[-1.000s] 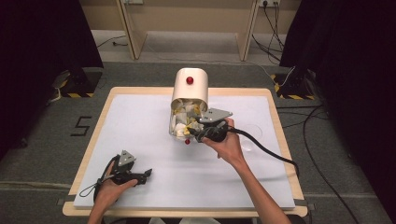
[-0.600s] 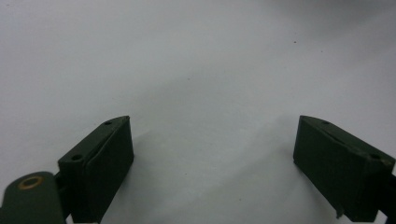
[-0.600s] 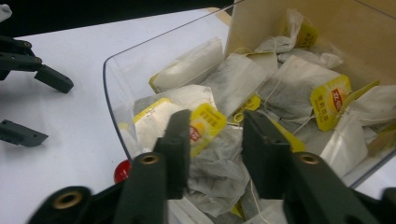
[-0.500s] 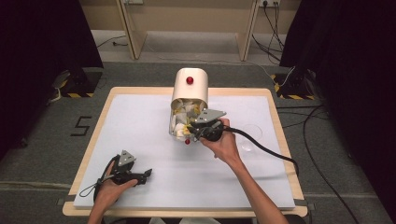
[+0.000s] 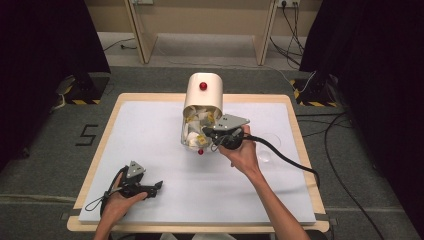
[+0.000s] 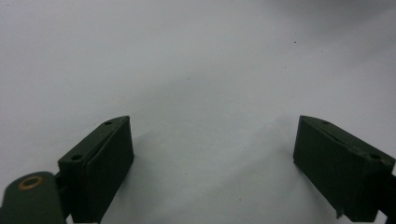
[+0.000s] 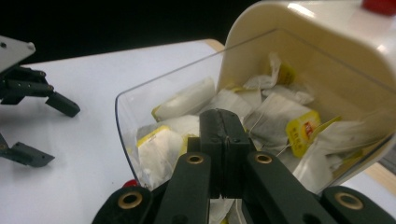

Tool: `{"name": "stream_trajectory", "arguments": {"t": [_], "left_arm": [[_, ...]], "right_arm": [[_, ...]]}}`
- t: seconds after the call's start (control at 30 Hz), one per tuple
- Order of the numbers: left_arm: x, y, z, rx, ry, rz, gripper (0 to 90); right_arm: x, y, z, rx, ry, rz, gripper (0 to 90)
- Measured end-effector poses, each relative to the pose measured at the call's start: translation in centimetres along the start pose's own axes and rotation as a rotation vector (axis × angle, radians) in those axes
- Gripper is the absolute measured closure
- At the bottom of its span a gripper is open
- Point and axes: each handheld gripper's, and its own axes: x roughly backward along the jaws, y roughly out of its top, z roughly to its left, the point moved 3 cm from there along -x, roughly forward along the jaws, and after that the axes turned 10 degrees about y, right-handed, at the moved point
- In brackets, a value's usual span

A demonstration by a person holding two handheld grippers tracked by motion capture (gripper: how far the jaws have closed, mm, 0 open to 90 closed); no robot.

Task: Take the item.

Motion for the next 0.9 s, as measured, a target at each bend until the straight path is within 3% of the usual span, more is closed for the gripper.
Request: {"name": "stream_trajectory", "arguments": {"t": [0.43, 0.7, 0.73, 0.9], "left_arm": [[0.0, 0.0, 0.0, -0.001, 0.0, 0.0, 11.5], [0.0, 0.0, 0.0, -0.001, 0.0, 0.001, 11.6], [0.0, 0.0, 0.0, -0.001, 0.0, 0.001, 11.6], [0.0, 0.0, 0.0, -0.001, 0.0, 0.0, 11.6]], "right_arm": [[2.8, 1.4, -0.3, 0.004, -0.024, -0.089, 90.0], [5.2, 1.8, -0.7, 0.024, -0.066, -0.119, 90.0], [6.1, 1.8, -0.9, 0.028, -0.083, -0.127, 90.0], [7.9, 1.2, -1.6, 0.01, -0.115, -0.138, 90.0]]}}
